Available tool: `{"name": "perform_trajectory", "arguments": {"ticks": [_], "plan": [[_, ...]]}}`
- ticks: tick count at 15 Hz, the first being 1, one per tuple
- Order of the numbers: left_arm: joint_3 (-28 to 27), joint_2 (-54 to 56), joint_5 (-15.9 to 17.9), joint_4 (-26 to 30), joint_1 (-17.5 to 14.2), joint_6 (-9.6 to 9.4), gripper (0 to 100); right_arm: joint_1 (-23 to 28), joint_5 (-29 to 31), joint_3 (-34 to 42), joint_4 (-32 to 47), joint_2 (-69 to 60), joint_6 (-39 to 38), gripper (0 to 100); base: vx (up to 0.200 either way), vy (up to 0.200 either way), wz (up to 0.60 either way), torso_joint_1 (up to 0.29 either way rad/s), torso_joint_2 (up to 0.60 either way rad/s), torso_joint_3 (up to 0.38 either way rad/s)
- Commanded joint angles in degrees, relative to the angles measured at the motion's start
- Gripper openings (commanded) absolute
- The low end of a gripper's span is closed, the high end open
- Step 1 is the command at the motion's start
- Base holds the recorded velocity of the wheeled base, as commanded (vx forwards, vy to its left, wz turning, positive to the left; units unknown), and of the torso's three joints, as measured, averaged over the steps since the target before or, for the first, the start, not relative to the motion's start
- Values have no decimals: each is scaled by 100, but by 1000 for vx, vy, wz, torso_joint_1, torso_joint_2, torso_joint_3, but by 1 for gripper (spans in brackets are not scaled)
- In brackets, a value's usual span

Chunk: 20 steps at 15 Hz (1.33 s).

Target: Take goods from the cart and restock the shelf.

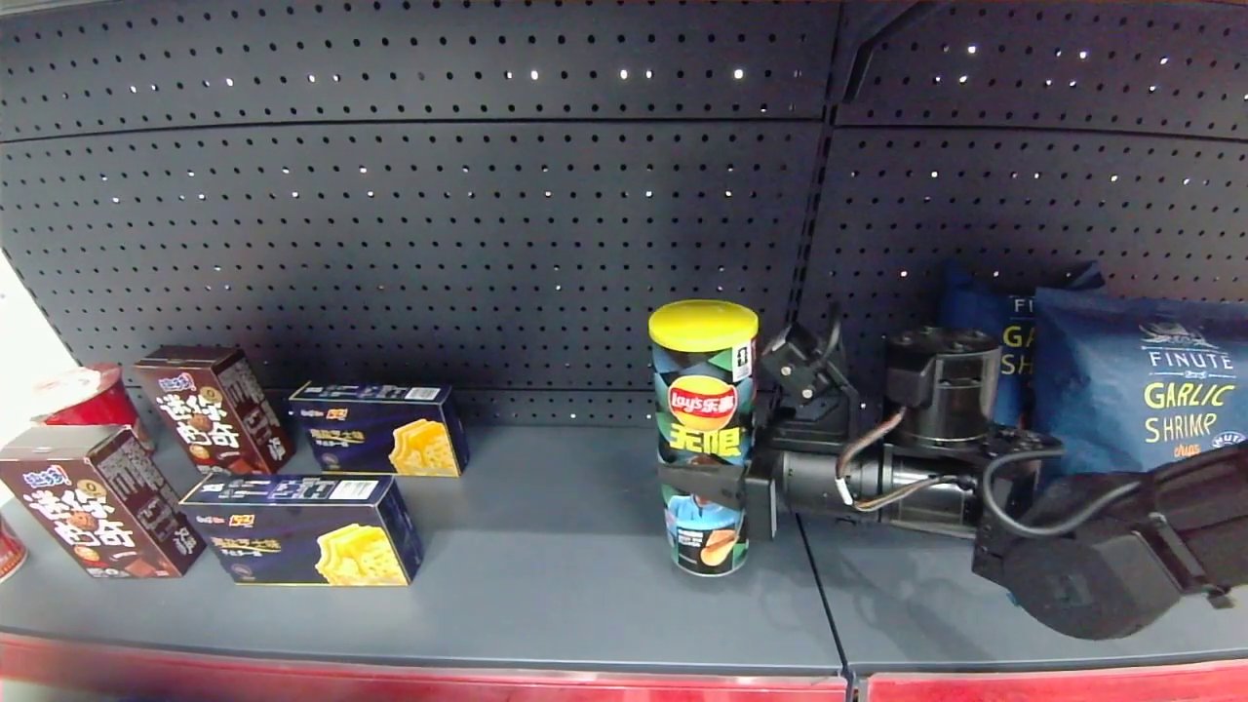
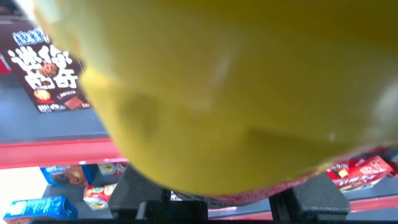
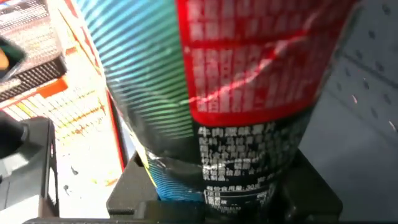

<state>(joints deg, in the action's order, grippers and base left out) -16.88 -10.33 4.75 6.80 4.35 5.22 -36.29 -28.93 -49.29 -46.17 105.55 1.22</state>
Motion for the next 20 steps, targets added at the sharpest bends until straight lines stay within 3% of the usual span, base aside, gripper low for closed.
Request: {"name": "perform_trajectory", "arguments": {"ticks": [1,4,9,20], "plan": [[-25,13,-45,5,-5,-12,0,17,177,657,20,-693,10,0,0,0,0,0,0,0],[-25,13,-150,5,-5,-21,0,17,195,886,-42,-904,19,0,0,0,0,0,0,0],[-61,31,-317,-3,-5,-38,0,-1,142,1659,-1553,-438,45,0,0,0,0,0,0,0],[-131,215,-405,278,-5,-38,0,-53,-16,1272,-1782,221,-34,0,0,0,0,0,0,0]]}}
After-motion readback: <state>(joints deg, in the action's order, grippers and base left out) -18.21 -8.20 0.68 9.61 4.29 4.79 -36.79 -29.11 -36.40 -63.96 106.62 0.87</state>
